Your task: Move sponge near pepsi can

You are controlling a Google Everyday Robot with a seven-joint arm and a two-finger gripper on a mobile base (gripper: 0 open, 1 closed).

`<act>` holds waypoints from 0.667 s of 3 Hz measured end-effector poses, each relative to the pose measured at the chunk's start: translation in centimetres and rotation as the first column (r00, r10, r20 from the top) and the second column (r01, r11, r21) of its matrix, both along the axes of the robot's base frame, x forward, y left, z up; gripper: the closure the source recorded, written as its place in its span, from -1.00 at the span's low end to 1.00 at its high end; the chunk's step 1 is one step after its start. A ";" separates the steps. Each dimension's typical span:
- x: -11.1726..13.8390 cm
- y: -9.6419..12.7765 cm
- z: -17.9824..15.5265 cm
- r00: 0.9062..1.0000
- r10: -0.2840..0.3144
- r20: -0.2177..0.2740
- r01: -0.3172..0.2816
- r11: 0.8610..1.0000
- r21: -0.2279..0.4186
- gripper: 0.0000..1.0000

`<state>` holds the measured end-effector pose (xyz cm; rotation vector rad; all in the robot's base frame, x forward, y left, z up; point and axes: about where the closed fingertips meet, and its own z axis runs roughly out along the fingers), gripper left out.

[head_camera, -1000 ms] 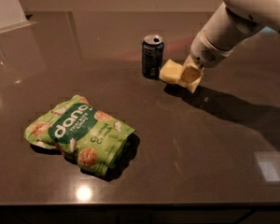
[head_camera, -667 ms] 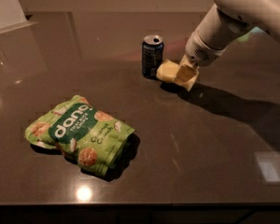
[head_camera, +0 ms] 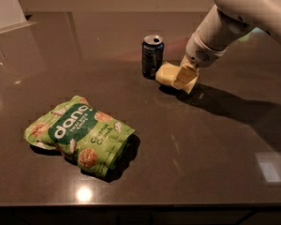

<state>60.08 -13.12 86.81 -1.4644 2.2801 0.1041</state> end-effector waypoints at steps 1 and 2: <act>0.0 0.1 -0.1 1.000 0.002 -0.001 -0.002 1.000 0.000 -1.00; 0.0 0.1 -0.1 1.000 0.002 -0.001 -0.002 1.000 0.000 -1.00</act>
Offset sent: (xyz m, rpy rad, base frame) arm -0.0002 0.0010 -0.0006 -0.0005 0.0010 0.0019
